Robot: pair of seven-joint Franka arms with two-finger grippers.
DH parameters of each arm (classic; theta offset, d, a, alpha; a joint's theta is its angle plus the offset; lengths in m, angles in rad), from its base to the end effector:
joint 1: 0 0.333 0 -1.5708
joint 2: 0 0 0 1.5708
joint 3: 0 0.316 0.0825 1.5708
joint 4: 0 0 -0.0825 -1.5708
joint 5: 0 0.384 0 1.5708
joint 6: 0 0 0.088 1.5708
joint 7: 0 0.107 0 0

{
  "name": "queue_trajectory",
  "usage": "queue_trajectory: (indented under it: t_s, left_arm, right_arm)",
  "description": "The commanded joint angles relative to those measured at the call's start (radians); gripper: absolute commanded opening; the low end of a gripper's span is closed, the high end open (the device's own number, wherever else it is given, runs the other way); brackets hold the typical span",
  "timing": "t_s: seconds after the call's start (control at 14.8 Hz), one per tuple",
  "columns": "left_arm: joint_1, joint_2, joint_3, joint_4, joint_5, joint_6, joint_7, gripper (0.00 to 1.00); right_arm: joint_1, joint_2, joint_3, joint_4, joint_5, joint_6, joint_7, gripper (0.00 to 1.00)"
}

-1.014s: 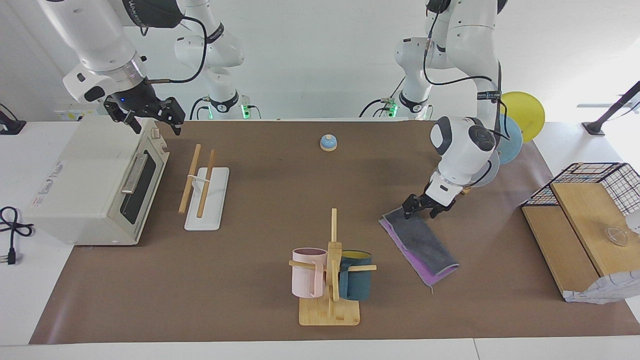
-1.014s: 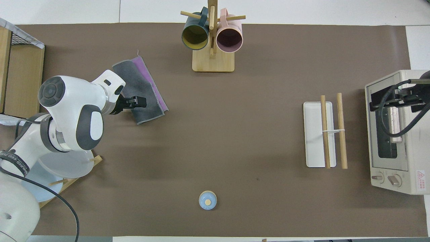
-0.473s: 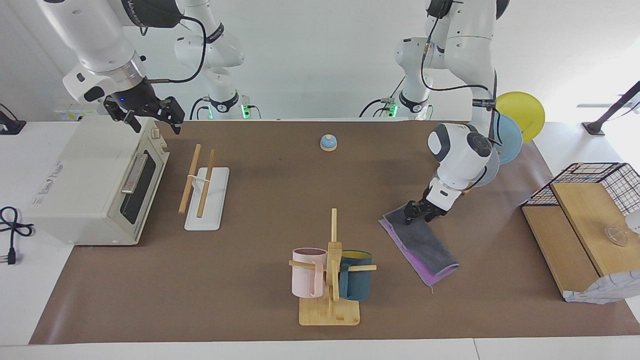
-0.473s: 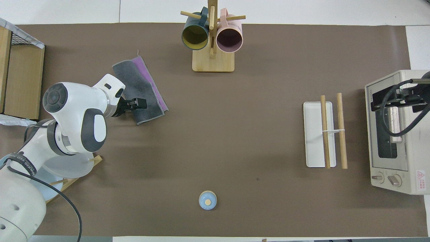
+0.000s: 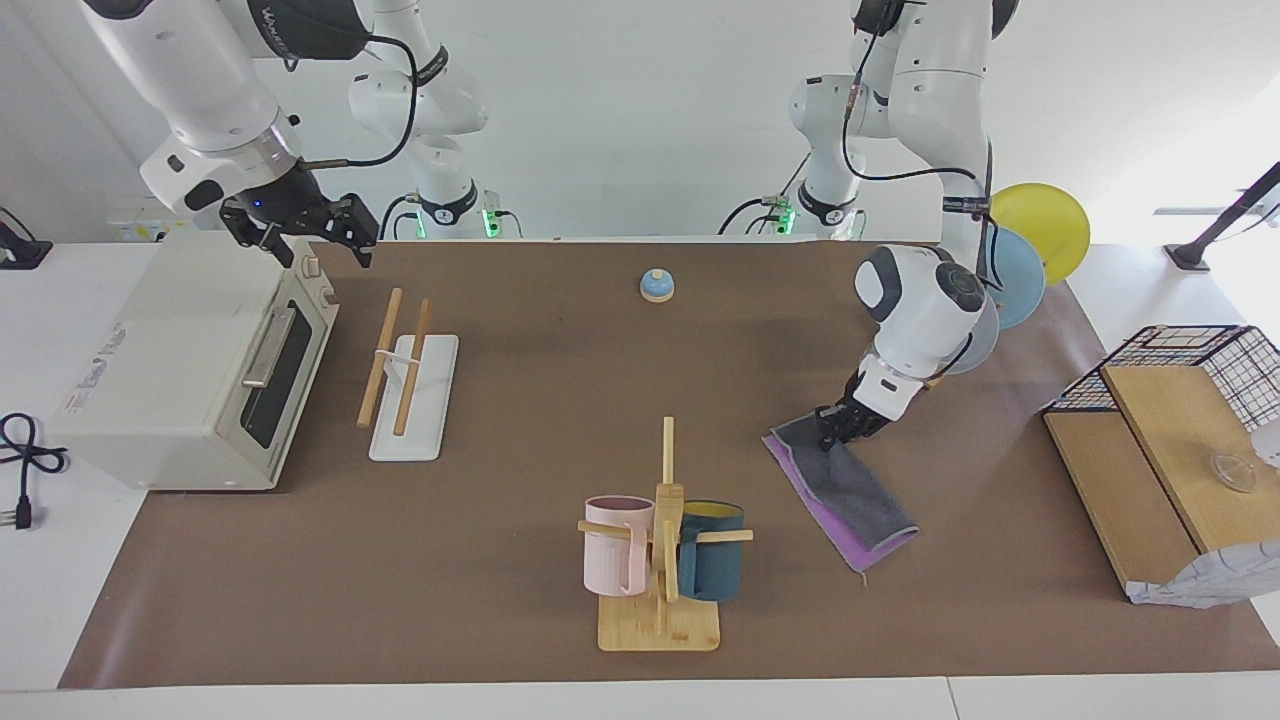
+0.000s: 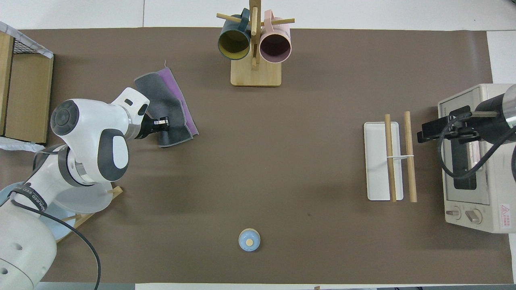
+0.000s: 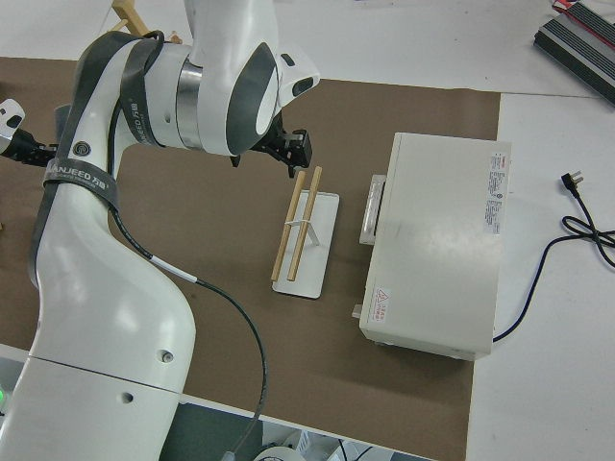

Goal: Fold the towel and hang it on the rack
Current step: 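Carry the towel toward center with the left gripper while the right gripper approaches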

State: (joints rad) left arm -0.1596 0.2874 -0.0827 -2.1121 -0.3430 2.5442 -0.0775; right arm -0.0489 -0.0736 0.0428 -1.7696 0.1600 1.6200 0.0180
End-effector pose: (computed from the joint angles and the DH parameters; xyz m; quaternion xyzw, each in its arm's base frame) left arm 0.5750 -0.1367 0.2922 0.9891 0.0550 0.0507 0.1271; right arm 0.5302 0.0138 0.5760 -0.9960 0.0191 0.0384 0.0778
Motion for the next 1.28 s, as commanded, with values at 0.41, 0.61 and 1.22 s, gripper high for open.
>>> queue_trajectory:
  t_s: [0.41,0.61,1.22]
  left_arm:
    - [0.040,-0.045,0.004,0.219,-0.060,-0.362,-0.250,0.00]
    - [0.029,-0.077,-0.005,0.268,-0.057,-0.420,-0.451,0.00]
    - [0.022,-0.235,-0.138,0.282,-0.071,-0.437,-1.176,0.00]
  right_arm:
    - [0.052,-0.045,0.011,-0.123,0.349,0.138,0.382,1.00]
    - [0.066,-0.043,0.011,-0.181,0.459,0.205,0.439,1.00]
    - [0.299,-0.025,0.011,-0.280,0.722,0.552,0.812,1.00]
